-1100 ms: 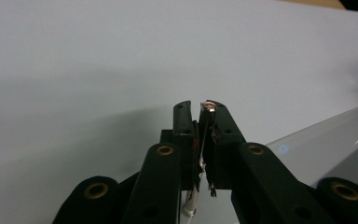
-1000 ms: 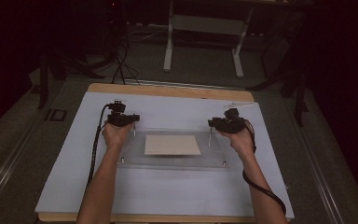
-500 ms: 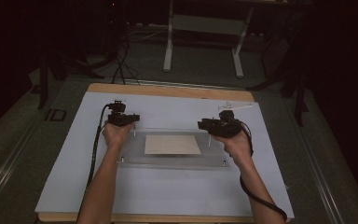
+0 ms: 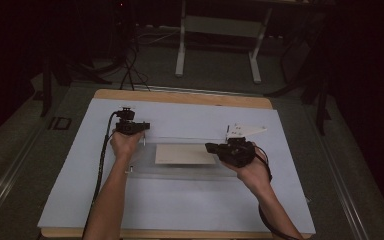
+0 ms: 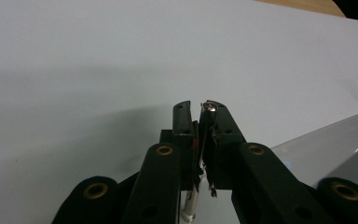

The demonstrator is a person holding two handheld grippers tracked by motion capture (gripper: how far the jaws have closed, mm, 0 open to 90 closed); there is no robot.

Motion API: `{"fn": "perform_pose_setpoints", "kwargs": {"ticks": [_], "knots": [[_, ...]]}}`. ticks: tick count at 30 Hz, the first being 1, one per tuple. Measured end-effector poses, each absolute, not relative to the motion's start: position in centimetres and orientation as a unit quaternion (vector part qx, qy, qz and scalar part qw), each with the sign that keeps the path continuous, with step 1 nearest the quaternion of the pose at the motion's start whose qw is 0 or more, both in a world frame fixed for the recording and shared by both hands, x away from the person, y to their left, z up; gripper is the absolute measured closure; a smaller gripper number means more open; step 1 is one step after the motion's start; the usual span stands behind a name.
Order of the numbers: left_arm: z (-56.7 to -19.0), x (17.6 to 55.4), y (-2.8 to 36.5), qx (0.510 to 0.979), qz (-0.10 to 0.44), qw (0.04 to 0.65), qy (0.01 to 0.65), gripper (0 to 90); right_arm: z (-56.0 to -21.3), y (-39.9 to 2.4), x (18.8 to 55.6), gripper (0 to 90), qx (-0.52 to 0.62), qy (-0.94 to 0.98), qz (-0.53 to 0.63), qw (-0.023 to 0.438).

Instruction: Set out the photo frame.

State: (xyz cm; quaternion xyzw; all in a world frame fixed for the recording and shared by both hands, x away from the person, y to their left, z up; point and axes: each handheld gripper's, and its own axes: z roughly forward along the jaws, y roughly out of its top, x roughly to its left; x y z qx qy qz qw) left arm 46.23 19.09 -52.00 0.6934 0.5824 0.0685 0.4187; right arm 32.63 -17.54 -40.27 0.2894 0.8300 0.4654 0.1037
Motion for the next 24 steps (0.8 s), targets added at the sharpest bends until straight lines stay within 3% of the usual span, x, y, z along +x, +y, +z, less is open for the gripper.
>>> {"fn": "perform_pose_setpoints", "kwargs": {"ticks": [24], "knots": [[-52.0,46.4,19.1,0.689,0.062,0.417,0.589,83.4,-42.9,-15.2,26.3,90.0,0.242,0.842,0.477,0.069]]}}
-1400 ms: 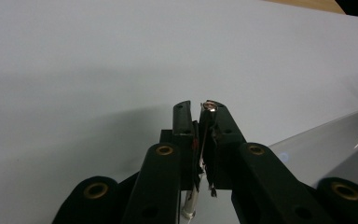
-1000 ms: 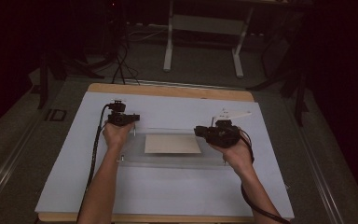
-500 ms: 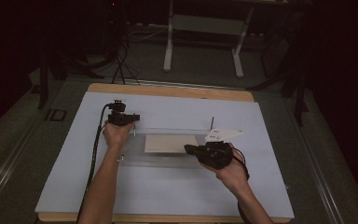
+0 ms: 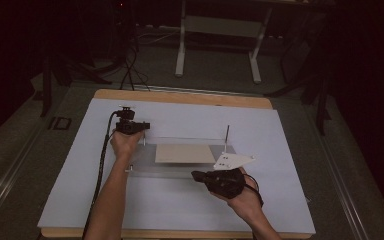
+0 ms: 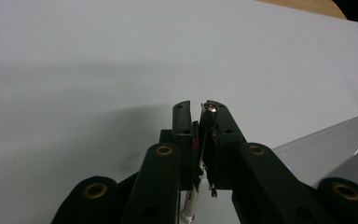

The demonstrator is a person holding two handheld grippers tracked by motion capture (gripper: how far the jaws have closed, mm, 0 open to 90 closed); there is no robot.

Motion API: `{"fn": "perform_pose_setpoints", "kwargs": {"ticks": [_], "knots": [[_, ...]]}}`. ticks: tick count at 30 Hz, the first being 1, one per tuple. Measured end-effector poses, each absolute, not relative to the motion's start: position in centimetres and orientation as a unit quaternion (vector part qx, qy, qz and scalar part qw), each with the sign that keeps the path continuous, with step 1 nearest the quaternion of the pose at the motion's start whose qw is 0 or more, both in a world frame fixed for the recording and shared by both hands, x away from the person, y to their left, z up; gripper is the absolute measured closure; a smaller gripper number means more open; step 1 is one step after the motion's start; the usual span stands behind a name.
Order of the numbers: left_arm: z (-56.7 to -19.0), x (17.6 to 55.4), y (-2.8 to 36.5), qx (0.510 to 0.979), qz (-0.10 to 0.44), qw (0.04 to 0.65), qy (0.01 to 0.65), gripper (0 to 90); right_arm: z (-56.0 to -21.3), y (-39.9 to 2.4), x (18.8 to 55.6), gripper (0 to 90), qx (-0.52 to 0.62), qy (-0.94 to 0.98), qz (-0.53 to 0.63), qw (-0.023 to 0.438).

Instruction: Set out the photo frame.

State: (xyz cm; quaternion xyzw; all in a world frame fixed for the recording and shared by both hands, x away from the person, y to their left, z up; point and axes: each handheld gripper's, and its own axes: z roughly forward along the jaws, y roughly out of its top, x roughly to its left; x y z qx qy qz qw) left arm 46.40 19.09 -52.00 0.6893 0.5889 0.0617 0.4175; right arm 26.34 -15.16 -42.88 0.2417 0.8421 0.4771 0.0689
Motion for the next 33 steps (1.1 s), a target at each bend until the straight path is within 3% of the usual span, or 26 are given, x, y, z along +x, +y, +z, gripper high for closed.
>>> {"fn": "perform_pose_setpoints", "kwargs": {"ticks": [4,13,26,33], "knots": [[-52.0,46.4,19.1,0.689,0.059,0.418,0.589,83.4,-44.4,-14.9,26.0,90.0,0.25,0.842,0.474,0.066],[-51.9,46.5,19.1,0.695,0.056,0.413,0.587,83.3,-46.4,-13.5,25.7,90.0,0.279,0.837,0.449,0.142],[-52.3,46.3,19.6,0.688,0.048,0.439,0.576,81.2,-46.3,-13.5,25.8,90.0,0.293,0.818,0.47,0.154],[-53.1,45.4,20.1,0.685,0.044,0.452,0.57,73.7,-46.3,-13.5,25.8,90.0,0.293,0.819,0.469,0.152]]}}
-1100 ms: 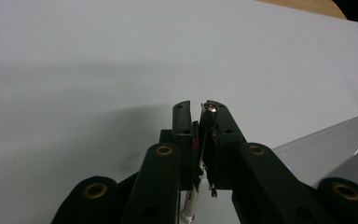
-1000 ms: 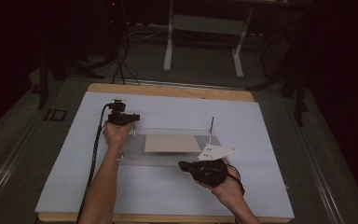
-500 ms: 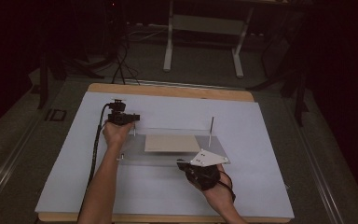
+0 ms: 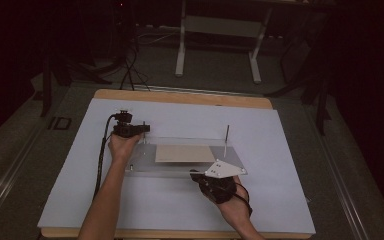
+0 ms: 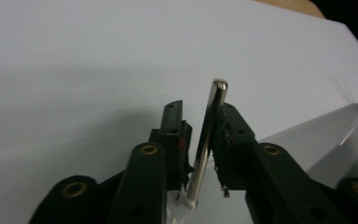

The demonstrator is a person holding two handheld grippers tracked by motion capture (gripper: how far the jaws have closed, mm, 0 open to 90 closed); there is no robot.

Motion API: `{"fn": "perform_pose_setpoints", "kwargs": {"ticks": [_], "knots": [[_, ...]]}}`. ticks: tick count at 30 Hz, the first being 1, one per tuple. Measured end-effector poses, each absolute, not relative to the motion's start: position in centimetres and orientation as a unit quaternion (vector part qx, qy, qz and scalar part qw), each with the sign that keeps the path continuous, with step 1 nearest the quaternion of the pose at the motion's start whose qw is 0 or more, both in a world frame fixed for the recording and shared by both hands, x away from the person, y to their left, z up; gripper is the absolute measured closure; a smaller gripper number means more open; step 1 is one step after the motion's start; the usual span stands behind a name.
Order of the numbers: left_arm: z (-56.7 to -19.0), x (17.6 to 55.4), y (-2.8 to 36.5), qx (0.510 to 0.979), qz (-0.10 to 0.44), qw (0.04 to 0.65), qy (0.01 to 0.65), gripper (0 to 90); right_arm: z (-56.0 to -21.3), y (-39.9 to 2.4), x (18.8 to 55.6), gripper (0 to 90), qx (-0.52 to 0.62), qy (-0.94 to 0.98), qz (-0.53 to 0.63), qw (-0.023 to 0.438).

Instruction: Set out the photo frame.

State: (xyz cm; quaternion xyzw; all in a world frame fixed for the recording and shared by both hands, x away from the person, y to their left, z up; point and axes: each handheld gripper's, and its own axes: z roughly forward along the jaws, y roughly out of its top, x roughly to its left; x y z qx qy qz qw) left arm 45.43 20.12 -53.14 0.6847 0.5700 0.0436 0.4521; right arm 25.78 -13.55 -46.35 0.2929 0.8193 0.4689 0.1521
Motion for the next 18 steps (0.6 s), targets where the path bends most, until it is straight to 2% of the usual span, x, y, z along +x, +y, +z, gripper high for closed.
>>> {"fn": "perform_pose_setpoints", "kwargs": {"ticks": [5,6,9,18], "knots": [[-53.2,44.4,20.3,0.685,0.047,0.465,0.559,70.1,-46.3,-13.6,25.8,90.0,0.293,0.818,0.47,0.153],[-52.7,43.6,20.1,0.697,0.067,0.461,0.546,67.8,-46.3,-13.5,25.8,90.0,0.293,0.818,0.47,0.153],[-52.1,42.9,20.2,0.703,0.082,0.457,0.539,65.4,-46.3,-13.6,25.8,90.0,0.293,0.819,0.47,0.153],[-51.0,40.1,21.9,0.688,0.096,0.49,0.527,64.3,-46.3,-13.6,25.8,90.0,0.292,0.818,0.471,0.152]]}}
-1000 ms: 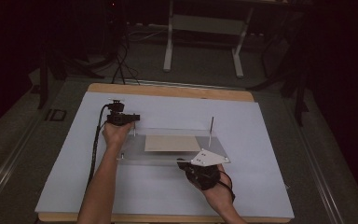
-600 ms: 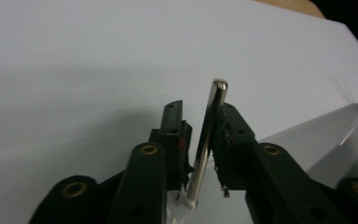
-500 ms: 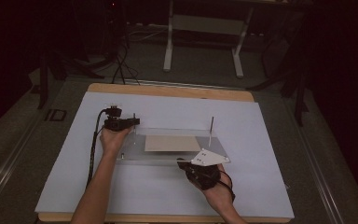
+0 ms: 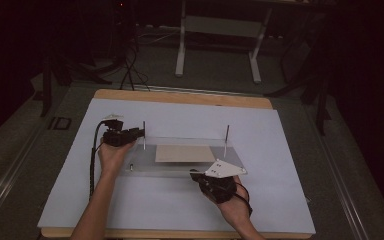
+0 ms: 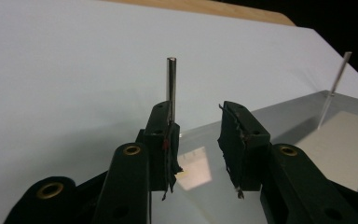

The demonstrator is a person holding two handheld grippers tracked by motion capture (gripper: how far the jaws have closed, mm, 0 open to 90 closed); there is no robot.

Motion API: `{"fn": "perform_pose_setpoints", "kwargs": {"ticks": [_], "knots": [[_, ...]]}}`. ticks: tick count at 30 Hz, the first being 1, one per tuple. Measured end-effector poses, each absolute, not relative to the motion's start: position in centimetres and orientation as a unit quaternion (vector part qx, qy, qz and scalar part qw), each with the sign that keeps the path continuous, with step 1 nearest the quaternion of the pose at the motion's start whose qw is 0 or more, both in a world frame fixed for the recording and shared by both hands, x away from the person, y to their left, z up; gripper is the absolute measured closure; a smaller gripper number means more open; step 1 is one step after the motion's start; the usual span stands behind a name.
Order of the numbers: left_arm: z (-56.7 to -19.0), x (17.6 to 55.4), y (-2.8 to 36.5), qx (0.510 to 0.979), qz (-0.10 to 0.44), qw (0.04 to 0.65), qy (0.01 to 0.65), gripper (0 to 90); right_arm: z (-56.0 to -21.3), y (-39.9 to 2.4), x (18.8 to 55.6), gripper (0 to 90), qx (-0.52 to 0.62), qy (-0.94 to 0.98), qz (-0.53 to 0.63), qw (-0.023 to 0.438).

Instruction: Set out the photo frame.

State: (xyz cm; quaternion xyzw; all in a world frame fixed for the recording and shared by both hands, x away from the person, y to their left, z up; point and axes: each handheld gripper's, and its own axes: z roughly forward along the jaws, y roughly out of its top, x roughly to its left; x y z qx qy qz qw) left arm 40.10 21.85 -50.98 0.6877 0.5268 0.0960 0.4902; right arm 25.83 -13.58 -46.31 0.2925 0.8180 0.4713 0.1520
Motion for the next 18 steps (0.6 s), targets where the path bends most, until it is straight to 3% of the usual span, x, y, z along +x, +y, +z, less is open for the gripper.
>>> {"fn": "perform_pose_setpoints", "kwargs": {"ticks": [14,18], "knots": [[-49.7,35.7,23.4,0.697,0.105,0.522,0.48,63.6,-46.2,-13.6,26.0,90.0,0.295,0.815,0.475,0.151],[-48.9,34.9,23.9,0.704,0.105,0.529,0.462,67.5,-46.1,-13.6,26.0,90.0,0.295,0.815,0.475,0.15]]}}
